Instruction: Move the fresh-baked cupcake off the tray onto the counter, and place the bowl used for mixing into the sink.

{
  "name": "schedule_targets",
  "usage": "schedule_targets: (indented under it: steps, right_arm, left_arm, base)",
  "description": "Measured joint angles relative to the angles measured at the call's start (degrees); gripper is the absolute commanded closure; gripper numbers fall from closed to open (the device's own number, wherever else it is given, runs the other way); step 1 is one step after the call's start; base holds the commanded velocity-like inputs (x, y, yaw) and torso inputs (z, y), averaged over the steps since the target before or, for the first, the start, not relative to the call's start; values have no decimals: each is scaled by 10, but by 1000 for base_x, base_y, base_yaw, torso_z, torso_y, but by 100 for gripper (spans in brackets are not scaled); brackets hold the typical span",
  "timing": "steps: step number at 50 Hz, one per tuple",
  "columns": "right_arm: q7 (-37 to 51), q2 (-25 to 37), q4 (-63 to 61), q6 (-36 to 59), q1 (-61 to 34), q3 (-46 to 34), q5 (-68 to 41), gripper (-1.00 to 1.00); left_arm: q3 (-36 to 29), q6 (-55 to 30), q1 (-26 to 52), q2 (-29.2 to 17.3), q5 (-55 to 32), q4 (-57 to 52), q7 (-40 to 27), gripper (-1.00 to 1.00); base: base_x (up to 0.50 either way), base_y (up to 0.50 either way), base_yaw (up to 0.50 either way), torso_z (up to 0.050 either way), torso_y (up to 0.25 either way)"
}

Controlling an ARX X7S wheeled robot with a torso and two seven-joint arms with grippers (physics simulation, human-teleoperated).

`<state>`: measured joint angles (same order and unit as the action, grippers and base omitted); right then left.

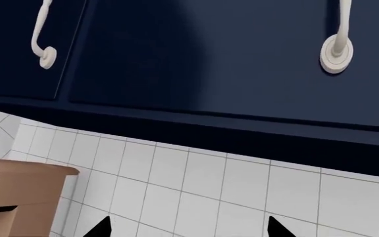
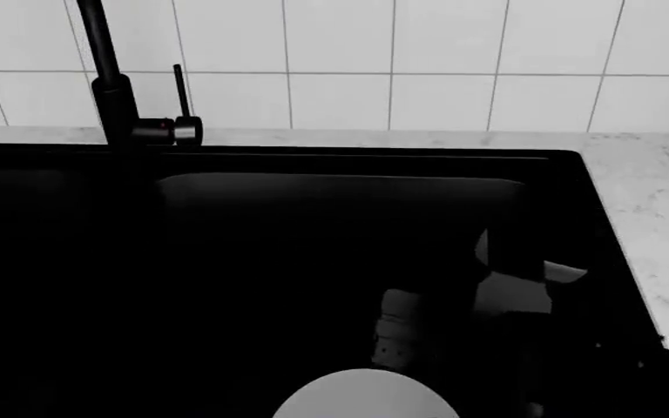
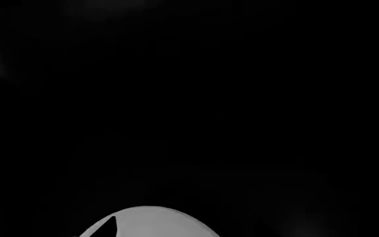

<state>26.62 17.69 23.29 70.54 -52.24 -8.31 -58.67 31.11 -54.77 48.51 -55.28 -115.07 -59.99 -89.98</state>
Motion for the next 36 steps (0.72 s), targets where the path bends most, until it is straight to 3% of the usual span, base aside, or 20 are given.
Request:
schedule_targets:
  steps: [5,10,20,27,36]
  right_arm:
    - [81,4,-94,46,-11,49,-63,-100]
    - [219,11,-186,92,-42,101,-193,-100]
    - [465,77,-382,67,-79,144,-471,-100]
    - [547,153,-525,0,-67,168,-584,-100]
    - [584,214,-650,-57,-30,205,-645,-100]
  left_arm:
    - [-1,1,0,0,1,0,0,-100]
    - [-1,0,1,1,1,0,0,-100]
    - [-9,-13,15,2,-6,0,0,-100]
    - [-14,-20,26,0,-15,0,0,-100]
    - [-21,-29,38,0,-20,0,0,-100]
  base:
    - [0,0,0,0,0]
    - [0,0,0,0,0]
    - [0,0,0,0,0]
    - [0,0,0,0,0]
    - [0,0,0,0,0]
